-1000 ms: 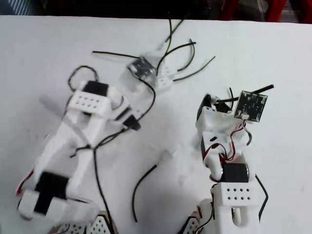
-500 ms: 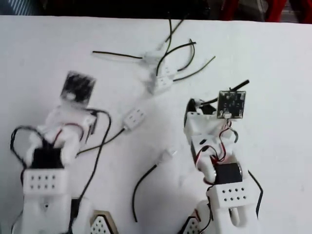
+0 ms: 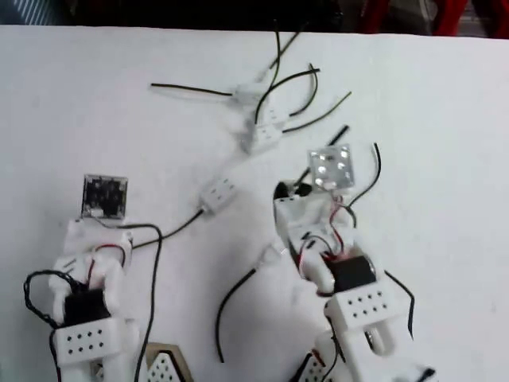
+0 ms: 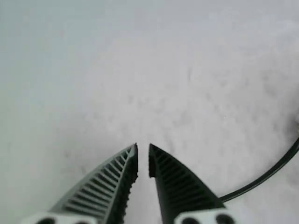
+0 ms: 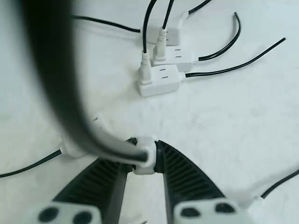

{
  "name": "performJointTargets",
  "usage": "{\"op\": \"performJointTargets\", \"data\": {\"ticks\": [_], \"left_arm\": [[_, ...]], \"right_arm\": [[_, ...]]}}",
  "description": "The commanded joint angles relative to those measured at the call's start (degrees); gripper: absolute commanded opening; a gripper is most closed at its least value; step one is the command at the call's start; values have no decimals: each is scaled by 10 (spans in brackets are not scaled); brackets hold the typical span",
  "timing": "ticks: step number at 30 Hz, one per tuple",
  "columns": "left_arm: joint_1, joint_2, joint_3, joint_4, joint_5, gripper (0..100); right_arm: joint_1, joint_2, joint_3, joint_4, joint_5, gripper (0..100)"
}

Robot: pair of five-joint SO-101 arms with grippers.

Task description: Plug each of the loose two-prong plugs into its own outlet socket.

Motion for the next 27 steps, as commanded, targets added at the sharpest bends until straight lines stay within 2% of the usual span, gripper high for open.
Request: {"op": "performJointTargets", "data": {"ticks": [1, 4, 10, 16, 20, 24, 27], "left_arm": [[7, -67, 48, -25, 4, 172], [28, -108, 80, -24, 4, 216], [31, -150, 88, 9, 1, 203], [31, -152, 88, 9, 1, 203], [31, -152, 88, 9, 1, 203], [32, -152, 88, 9, 1, 203], [32, -152, 88, 9, 1, 203]], "right_arm": [[-25, 84, -75, 3, 25, 17], [-58, 166, -128, 0, 63, 17], [-98, 318, -267, 2, 78, 17], [-125, 475, -373, 2, 132, 17], [-124, 531, -403, -2, 136, 17], [-122, 561, -422, -2, 191, 17], [-121, 572, -422, -1, 193, 17]]}}
